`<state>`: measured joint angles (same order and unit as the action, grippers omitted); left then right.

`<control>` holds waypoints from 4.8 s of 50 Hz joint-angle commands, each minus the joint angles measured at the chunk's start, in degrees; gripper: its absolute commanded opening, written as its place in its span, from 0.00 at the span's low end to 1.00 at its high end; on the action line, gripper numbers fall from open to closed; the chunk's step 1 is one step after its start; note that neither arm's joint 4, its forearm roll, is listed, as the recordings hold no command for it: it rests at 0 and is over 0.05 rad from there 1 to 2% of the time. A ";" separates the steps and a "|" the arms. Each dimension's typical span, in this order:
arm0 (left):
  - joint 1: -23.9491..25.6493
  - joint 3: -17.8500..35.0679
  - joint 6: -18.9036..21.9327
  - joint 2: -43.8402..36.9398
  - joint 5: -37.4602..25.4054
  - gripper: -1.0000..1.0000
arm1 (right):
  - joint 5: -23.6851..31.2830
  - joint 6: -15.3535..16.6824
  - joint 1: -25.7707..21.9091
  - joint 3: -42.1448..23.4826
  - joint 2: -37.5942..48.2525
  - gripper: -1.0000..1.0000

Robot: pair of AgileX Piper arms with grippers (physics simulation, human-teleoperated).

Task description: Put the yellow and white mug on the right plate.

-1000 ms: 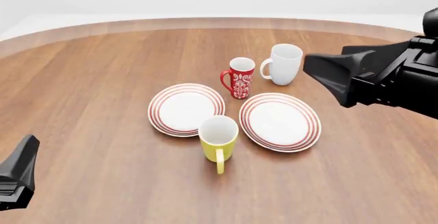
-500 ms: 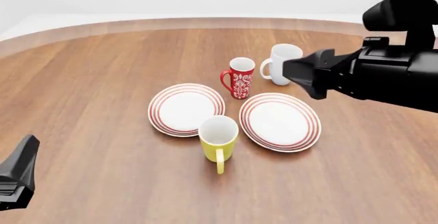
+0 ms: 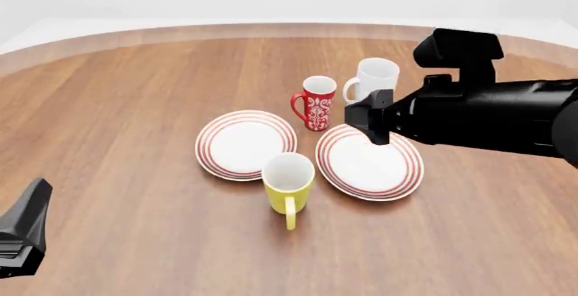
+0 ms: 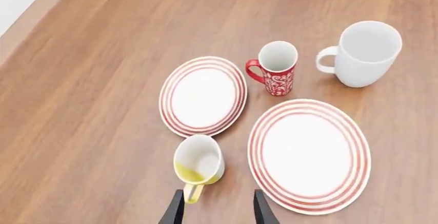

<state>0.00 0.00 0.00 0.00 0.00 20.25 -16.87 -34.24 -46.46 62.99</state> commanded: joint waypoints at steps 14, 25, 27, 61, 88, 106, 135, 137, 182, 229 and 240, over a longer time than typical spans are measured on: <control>0.00 0.00 0.00 0.00 0.00 1.00 | -10.28 -4.97 -4.55 3.69 10.63 1.00; 0.00 0.00 0.00 0.00 0.00 1.00 | -15.86 -9.67 -10.36 5.57 15.54 1.00; 0.00 0.00 0.00 0.00 0.00 1.00 | -16.07 -9.78 -10.46 5.63 15.70 1.00; 0.00 0.00 0.00 0.00 0.00 1.00 | -23.16 -11.43 -10.14 9.50 20.04 1.00; 0.00 0.00 0.00 0.00 0.00 1.00 | -30.90 -13.45 -11.85 10.42 27.39 1.00; 0.00 0.00 0.00 0.00 0.00 1.00 | -36.84 -16.09 -13.34 12.22 32.20 1.00; 0.00 0.00 0.00 0.00 0.00 1.00 | -44.02 -20.00 -15.83 13.95 37.56 1.00; 0.00 0.00 0.00 0.00 0.00 1.00 | -43.47 -18.47 -14.87 14.00 36.35 0.00; 0.00 0.00 0.00 0.00 0.00 1.00 | -35.92 -13.09 -11.45 13.14 28.06 0.00; 0.00 0.00 0.00 0.00 0.00 1.00 | -22.90 1.06 -0.24 7.50 21.21 0.00; 0.00 0.00 0.00 0.00 0.00 1.00 | -22.03 3.44 3.09 7.66 20.92 0.00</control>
<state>0.00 0.00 0.00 0.00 0.00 -2.87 -15.11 -33.69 -38.42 84.50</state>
